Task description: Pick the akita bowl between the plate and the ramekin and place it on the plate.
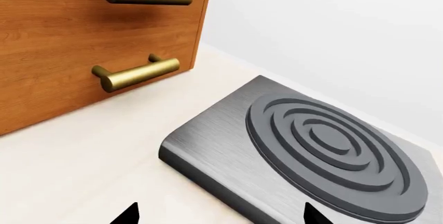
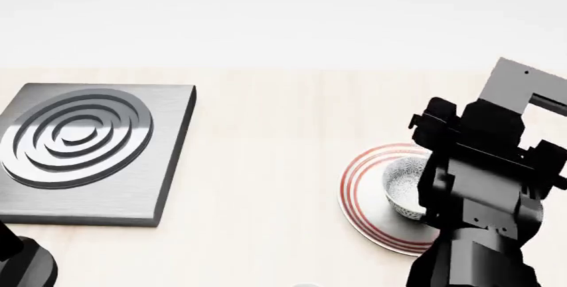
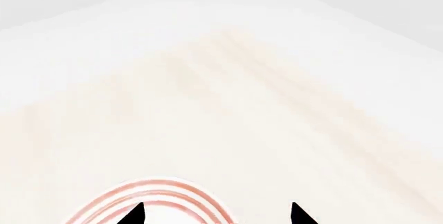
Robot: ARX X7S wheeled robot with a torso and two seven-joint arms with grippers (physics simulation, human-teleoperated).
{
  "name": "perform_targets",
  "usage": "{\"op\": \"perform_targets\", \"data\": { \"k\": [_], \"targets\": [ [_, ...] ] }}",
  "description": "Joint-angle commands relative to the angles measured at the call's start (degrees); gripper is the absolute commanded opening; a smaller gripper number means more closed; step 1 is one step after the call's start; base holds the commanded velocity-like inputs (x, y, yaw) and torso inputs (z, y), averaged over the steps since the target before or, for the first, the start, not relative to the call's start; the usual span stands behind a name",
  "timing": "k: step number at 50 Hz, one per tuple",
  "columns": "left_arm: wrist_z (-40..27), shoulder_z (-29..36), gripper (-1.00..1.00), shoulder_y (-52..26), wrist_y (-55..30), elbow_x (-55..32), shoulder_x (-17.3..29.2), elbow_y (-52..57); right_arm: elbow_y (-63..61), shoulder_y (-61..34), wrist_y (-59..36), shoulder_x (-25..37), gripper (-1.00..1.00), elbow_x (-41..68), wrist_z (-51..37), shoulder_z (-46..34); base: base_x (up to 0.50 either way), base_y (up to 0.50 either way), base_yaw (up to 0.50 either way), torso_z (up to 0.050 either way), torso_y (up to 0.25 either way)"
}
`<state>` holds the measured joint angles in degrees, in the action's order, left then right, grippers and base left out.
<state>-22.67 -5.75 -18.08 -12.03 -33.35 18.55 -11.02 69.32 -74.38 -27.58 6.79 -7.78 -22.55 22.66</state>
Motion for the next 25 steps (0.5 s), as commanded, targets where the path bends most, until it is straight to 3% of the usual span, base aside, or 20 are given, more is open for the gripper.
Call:
{"op": "perform_targets", "data": {
  "k": [1, 25],
  "targets": [
    [-0.1, 0.1, 1.0, 0.2, 0.0, -0.1, 0.1, 0.2, -15.9, 4.6, -8.1, -3.0, 1.0, -3.9, 2.1, -5.6, 0.0, 0.0, 0.0, 0.0, 0.0],
    [-0.4, 0.3, 1.0, 0.3, 0.1, -0.3, 0.3, 0.5, -54.6, 21.5, -20.1, -4.4, 1.0, -12.1, 8.3, -21.1, 0.0, 0.0, 0.0, 0.0, 0.0]
  ]
}}
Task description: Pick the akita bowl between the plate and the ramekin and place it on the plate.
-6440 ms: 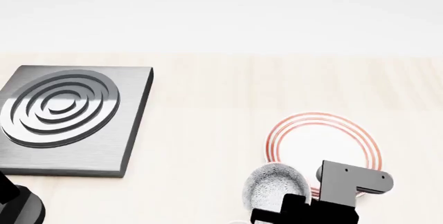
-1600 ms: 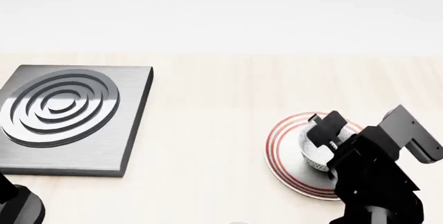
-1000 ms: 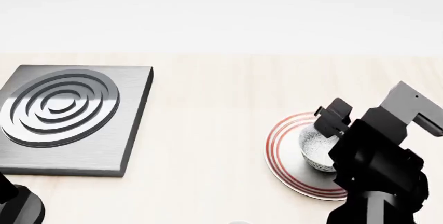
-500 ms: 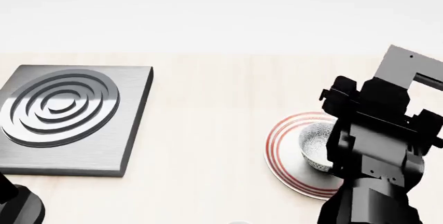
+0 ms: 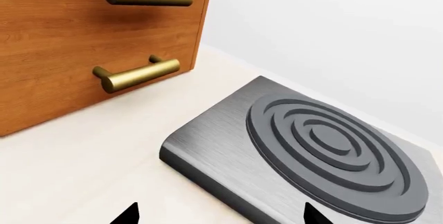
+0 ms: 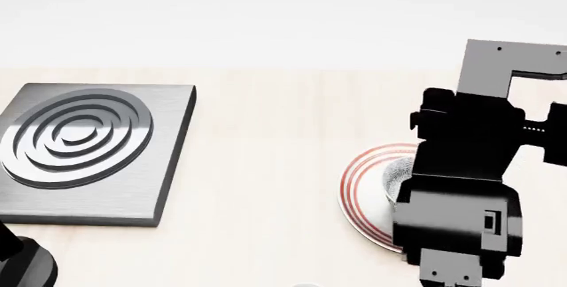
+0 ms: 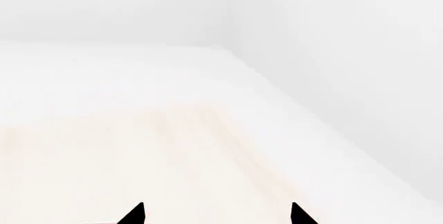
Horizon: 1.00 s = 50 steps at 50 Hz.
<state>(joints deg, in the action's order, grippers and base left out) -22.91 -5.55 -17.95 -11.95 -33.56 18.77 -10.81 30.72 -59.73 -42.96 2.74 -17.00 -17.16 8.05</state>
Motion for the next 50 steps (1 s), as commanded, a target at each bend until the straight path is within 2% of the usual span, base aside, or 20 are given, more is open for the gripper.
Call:
{"op": "perform_targets", "data": {
  "k": [1, 29, 50],
  "targets": [
    [-0.1, 0.1, 1.0, 0.2, 0.1, -0.1, 0.1, 0.3, -17.5, 7.9, -5.0, -0.2, 1.0, -3.5, 3.2, -7.7, 0.0, 0.0, 0.0, 0.0, 0.0],
    [-0.6, 0.3, 1.0, 0.1, 0.5, 0.0, 0.1, 0.1, -40.7, 24.6, -7.1, 0.2, 1.0, -2.7, 2.2, -11.7, 0.0, 0.0, 0.0, 0.0, 0.0],
    [-0.6, 0.4, 1.0, 0.2, 0.7, -0.3, 0.3, 0.1, -48.1, 34.8, -4.6, 1.4, 1.0, -3.1, -2.0, -14.0, 0.0, 0.0, 0.0, 0.0, 0.0]
  ]
}}
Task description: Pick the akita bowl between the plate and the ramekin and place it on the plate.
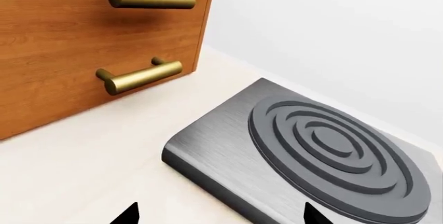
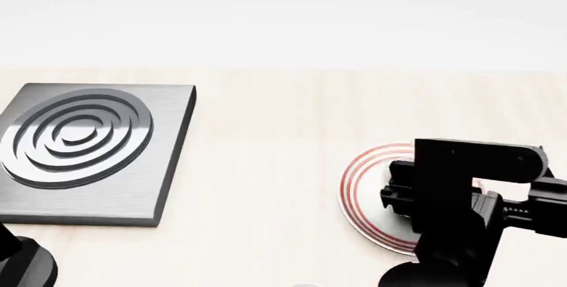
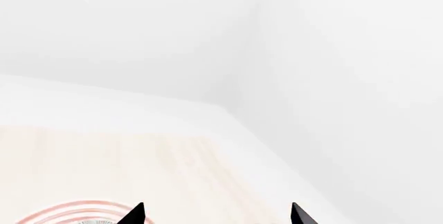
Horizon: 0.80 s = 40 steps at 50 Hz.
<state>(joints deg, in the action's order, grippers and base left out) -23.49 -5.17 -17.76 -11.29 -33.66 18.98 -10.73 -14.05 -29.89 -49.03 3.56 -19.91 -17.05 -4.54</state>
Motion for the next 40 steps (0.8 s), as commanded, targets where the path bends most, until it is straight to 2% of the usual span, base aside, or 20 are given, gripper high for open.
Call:
{"op": "perform_targets", "data": {
  "k": [1, 15, 30, 40],
  "targets": [
    [0.0, 0.0, 1.0, 0.1, 0.1, -0.1, 0.1, 0.0, -3.2, 5.5, 1.7, 0.8, 1.0, -0.6, -2.6, -1.8, 0.0, 0.0, 0.0, 0.0, 0.0],
    [-0.3, 0.0, 1.0, 0.2, -0.3, -0.6, 0.3, 0.6, -4.0, 11.7, 5.7, 2.0, 1.0, -0.4, -6.1, -2.7, 0.0, 0.0, 0.0, 0.0, 0.0],
    [0.4, -0.1, 1.0, 0.7, -0.4, -1.6, 0.7, 2.1, -10.6, 15.2, 5.1, 2.9, 1.0, -0.1, -6.3, -3.3, 0.0, 0.0, 0.0, 0.0, 0.0],
    [0.3, -0.9, 1.0, 1.6, -0.4, -3.1, 1.1, 5.7, -15.0, 18.3, 4.3, 3.8, 1.0, 1.1, -6.2, -0.6, 0.0, 0.0, 0.0, 0.0, 0.0]
  ]
}}
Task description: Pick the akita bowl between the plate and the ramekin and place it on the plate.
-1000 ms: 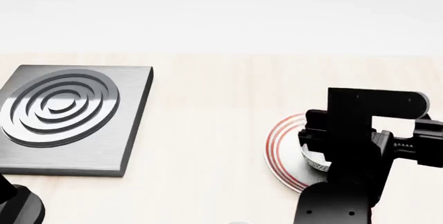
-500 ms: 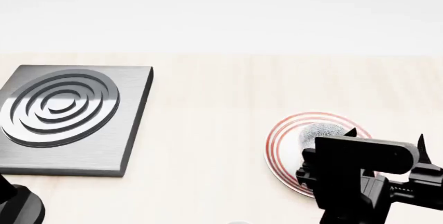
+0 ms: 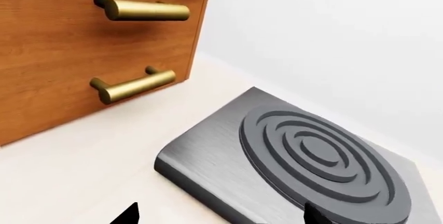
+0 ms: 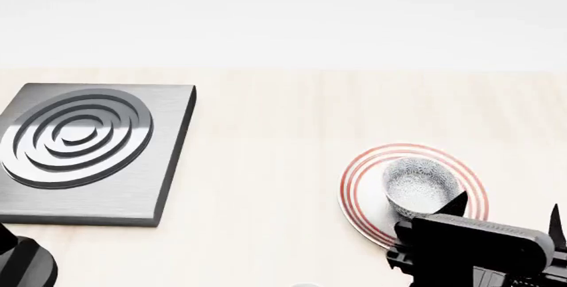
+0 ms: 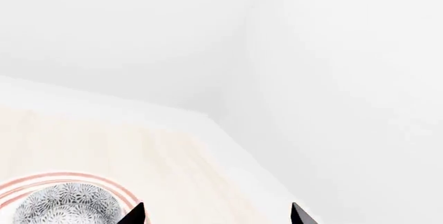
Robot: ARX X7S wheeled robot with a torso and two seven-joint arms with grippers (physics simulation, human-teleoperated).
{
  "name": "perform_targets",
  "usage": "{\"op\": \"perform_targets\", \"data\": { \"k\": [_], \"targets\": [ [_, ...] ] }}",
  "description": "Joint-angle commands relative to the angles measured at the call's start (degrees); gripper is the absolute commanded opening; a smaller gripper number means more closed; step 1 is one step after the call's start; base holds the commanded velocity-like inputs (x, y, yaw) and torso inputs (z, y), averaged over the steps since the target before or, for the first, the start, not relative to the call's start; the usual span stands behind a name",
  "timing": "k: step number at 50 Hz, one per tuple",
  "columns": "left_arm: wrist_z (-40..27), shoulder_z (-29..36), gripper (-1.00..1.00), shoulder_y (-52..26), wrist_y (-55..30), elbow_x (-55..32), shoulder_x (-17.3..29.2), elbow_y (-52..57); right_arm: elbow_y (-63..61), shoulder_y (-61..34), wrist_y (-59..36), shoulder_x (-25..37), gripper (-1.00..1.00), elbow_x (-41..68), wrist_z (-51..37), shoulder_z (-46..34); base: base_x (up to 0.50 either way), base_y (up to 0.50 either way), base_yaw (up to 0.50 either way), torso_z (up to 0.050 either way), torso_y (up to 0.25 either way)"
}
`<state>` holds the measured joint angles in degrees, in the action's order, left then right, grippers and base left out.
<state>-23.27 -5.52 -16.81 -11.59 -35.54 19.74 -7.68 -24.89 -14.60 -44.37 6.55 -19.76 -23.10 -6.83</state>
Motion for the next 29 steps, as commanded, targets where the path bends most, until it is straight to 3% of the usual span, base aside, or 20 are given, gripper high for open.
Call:
{"op": "perform_targets", "data": {
  "k": [1, 29],
  "targets": [
    [0.3, -0.6, 1.0, 0.6, 0.0, -1.4, 0.4, 2.6, -4.7, 3.1, -0.5, 0.7, 1.0, 1.3, -0.1, 2.3, 0.0, 0.0, 0.0, 0.0, 0.0],
    [-1.0, -2.4, 1.0, 2.8, -2.0, -5.1, 1.7, 8.9, -18.3, 4.2, -9.7, 1.7, 1.0, 0.8, 1.4, 4.8, 0.0, 0.0, 0.0, 0.0, 0.0]
  ]
}}
